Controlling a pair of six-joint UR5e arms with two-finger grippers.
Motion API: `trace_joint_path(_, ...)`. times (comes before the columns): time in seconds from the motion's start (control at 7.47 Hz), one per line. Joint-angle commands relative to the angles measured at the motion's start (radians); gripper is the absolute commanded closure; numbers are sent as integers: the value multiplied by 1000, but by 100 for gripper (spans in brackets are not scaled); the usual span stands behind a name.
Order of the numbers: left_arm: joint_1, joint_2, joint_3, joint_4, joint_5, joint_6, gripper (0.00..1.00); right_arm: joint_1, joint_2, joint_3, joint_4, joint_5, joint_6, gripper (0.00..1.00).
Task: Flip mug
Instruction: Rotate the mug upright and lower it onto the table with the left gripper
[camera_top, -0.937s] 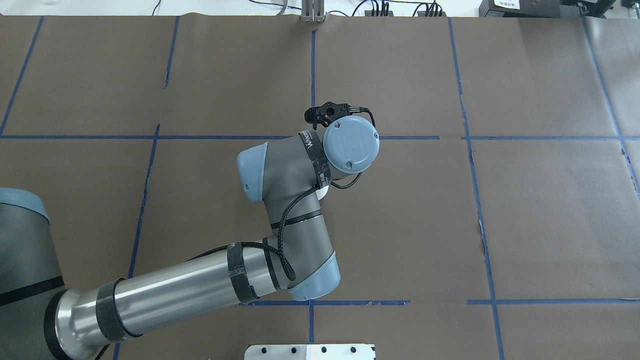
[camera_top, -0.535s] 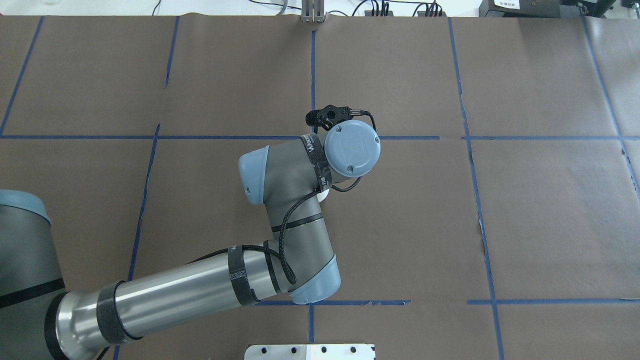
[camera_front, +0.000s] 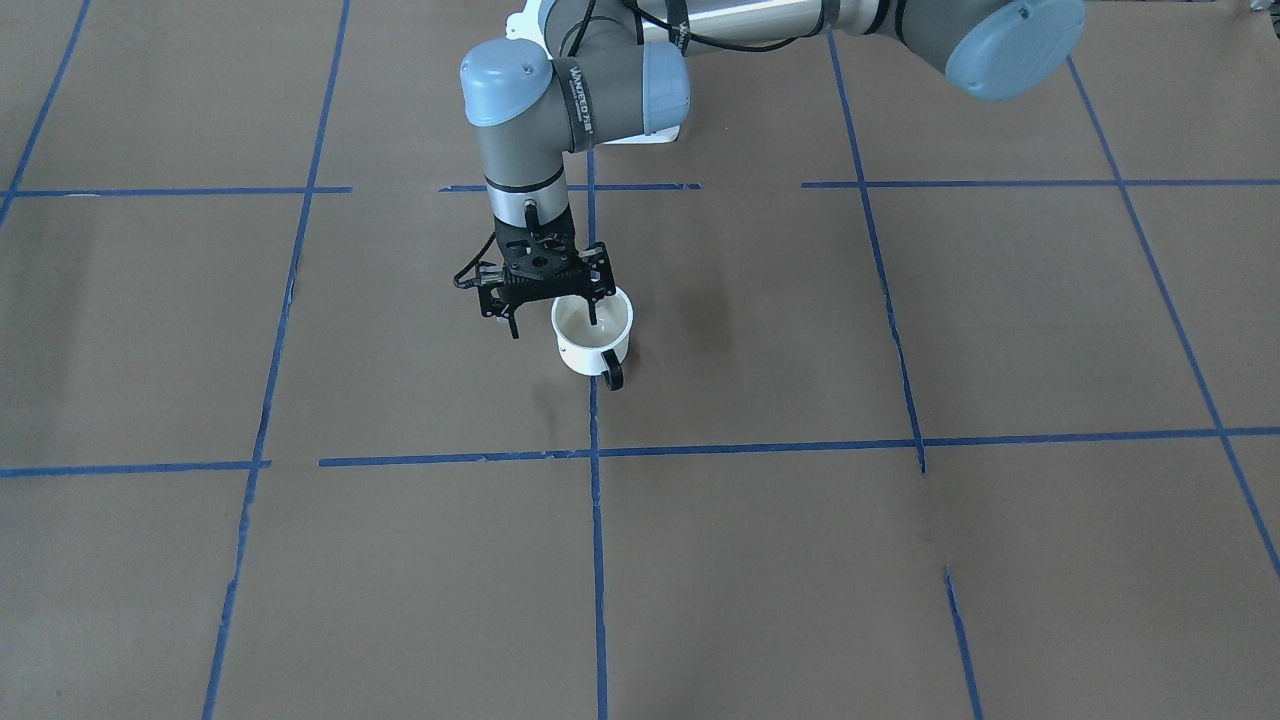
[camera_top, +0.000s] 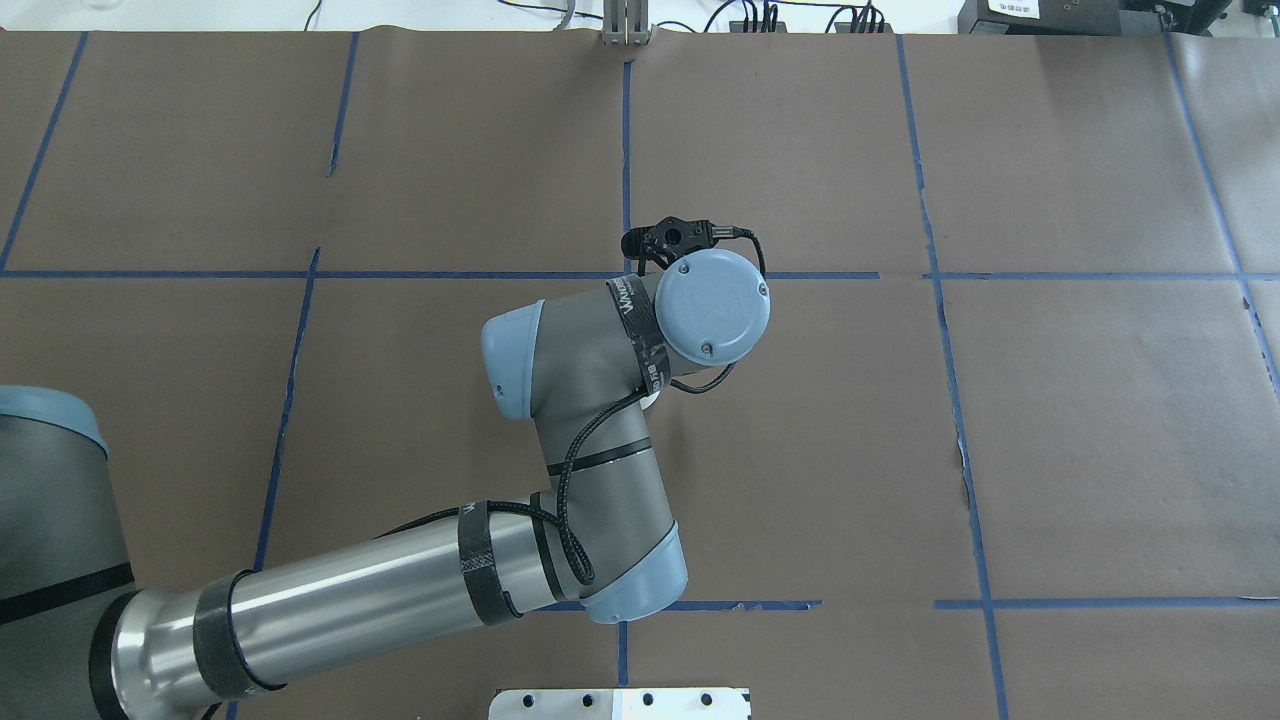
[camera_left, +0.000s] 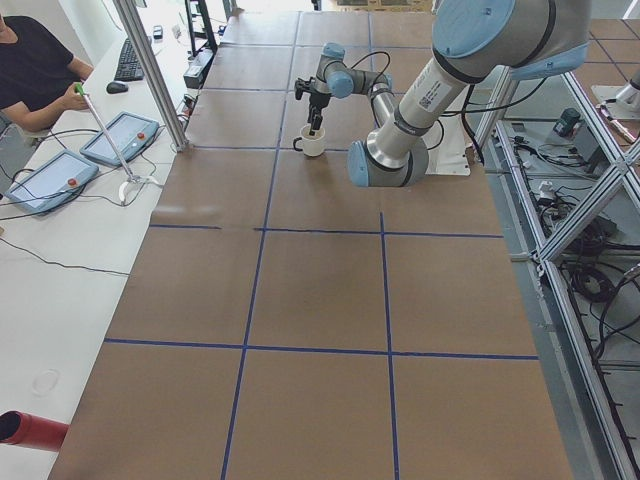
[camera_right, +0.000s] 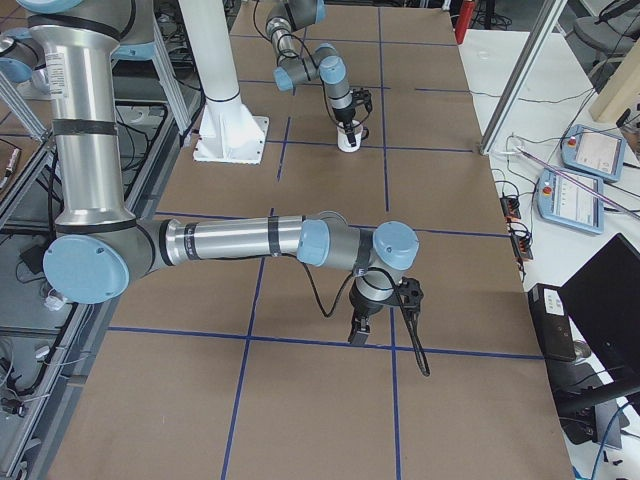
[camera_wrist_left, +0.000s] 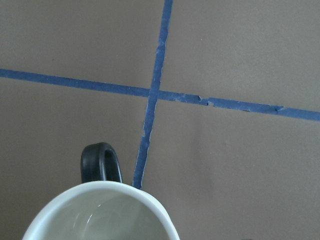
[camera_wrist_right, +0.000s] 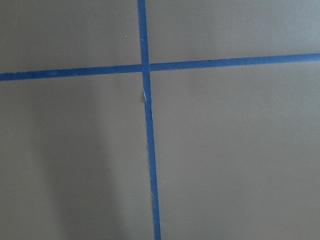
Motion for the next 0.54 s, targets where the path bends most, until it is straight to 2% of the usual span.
trace_joint_path(0.0, -35, 1, -80, 53, -42, 61, 0, 0, 1, 2, 0, 0, 0, 0)
trace_joint_path(0.27, -84, 16, -186, 134, -72, 159, 0, 0, 1, 0, 0, 0, 0, 0)
trace_joint_path(0.4, -116, 61, -265, 139, -90, 220, 0, 0, 1, 2, 0, 0, 0, 0)
